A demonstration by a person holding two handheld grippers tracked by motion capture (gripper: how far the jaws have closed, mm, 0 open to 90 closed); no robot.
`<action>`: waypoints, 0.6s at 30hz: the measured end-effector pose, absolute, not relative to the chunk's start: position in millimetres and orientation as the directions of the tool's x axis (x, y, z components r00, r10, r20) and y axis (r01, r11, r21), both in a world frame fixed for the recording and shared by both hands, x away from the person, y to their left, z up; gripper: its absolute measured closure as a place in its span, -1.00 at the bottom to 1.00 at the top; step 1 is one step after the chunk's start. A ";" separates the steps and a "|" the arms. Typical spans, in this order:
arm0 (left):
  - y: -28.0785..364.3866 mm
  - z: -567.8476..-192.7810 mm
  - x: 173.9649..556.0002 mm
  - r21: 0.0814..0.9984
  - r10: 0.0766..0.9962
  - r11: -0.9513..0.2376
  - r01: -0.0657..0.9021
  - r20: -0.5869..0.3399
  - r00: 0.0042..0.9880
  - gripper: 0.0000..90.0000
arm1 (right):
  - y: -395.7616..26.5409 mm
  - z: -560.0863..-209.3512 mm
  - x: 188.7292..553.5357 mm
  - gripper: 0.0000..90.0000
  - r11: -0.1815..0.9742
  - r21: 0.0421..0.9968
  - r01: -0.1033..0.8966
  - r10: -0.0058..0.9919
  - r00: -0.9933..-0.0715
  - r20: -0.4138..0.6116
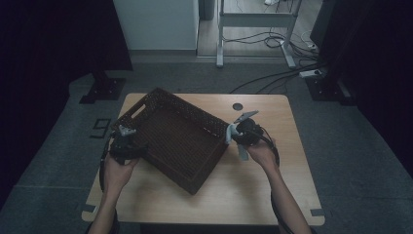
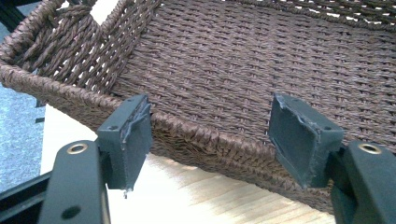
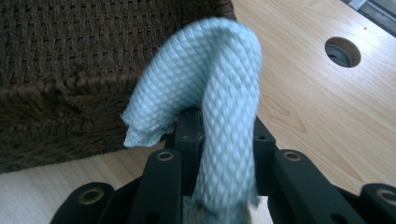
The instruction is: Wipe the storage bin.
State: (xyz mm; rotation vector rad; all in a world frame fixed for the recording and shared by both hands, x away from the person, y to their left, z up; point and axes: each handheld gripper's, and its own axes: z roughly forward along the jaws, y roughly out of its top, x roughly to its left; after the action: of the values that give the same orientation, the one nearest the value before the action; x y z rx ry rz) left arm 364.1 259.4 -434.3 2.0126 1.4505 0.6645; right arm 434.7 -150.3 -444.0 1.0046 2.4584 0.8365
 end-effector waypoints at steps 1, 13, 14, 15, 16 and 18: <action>259.3 -434.3 364.1 0.694 0.955 -0.253 0.674 0.067 0.289 -0.32 | -149.2 -444.8 435.4 0.59 0.573 0.641 0.511 0.721 -0.686 -0.099; 258.7 -434.2 364.0 0.694 0.956 -0.251 0.675 0.068 0.286 -0.31 | -136.2 -443.9 426.0 0.66 0.617 0.639 0.459 0.673 -0.728 -0.127; 258.7 -434.3 364.0 0.694 0.956 -0.251 0.675 0.068 0.285 -0.31 | -135.0 -444.1 424.3 0.66 0.620 0.641 0.453 0.670 -0.731 -0.131; 258.7 -434.2 363.9 0.694 0.956 -0.250 0.675 0.067 0.285 -0.31 | -134.4 -444.2 423.0 0.66 0.622 0.641 0.450 0.668 -0.733 -0.133; 258.6 -434.2 363.9 0.694 0.956 -0.250 0.676 0.067 0.285 -0.31 | -133.9 -444.3 421.4 0.66 0.624 0.642 0.446 0.661 -0.739 -0.129; 258.4 -434.2 363.9 0.694 0.957 -0.249 0.676 0.067 0.284 -0.30 | -133.3 -444.7 418.0 0.66 0.623 0.647 0.441 0.653 -0.748 -0.119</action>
State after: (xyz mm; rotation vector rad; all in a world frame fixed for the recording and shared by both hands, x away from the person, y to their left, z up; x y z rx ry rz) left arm 363.9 258.4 -434.2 2.0094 1.4577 0.6672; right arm 418.0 -133.3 -444.7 0.8769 2.5059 0.8649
